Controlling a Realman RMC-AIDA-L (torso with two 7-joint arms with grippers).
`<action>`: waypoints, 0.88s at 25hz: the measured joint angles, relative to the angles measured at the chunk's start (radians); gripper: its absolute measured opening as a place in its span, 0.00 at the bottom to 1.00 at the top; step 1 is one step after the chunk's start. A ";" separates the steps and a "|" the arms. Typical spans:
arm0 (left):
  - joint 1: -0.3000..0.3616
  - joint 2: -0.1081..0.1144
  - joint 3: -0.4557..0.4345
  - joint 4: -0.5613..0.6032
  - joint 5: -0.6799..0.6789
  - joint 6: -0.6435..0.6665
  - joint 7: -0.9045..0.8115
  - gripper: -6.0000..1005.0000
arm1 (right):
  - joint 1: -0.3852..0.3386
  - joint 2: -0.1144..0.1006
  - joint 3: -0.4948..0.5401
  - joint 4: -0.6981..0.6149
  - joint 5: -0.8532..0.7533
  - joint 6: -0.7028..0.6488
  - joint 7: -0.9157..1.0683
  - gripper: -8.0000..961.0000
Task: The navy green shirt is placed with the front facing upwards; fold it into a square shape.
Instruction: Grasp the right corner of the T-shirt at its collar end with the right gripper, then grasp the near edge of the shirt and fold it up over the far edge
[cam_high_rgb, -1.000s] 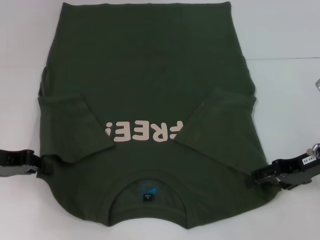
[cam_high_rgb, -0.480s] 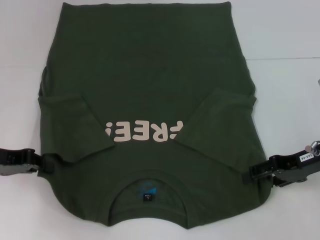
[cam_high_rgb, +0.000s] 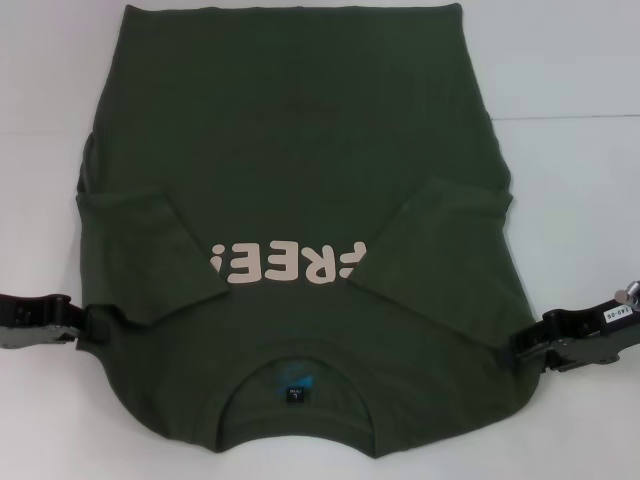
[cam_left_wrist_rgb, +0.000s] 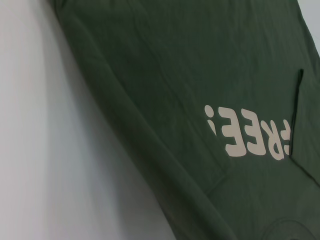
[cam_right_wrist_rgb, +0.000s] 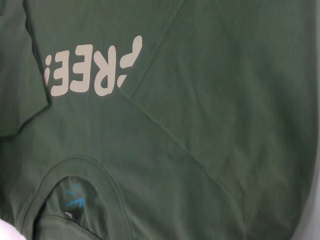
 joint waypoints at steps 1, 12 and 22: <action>0.000 0.000 0.000 0.000 0.000 0.000 0.000 0.08 | 0.000 -0.001 0.000 -0.001 0.000 0.000 0.000 0.65; 0.000 0.001 0.000 0.000 -0.004 0.000 0.001 0.08 | 0.003 -0.007 -0.025 0.000 -0.001 -0.014 0.002 0.15; 0.003 0.002 -0.011 0.000 -0.013 -0.001 0.010 0.08 | -0.012 -0.018 -0.003 -0.009 0.023 -0.031 -0.041 0.06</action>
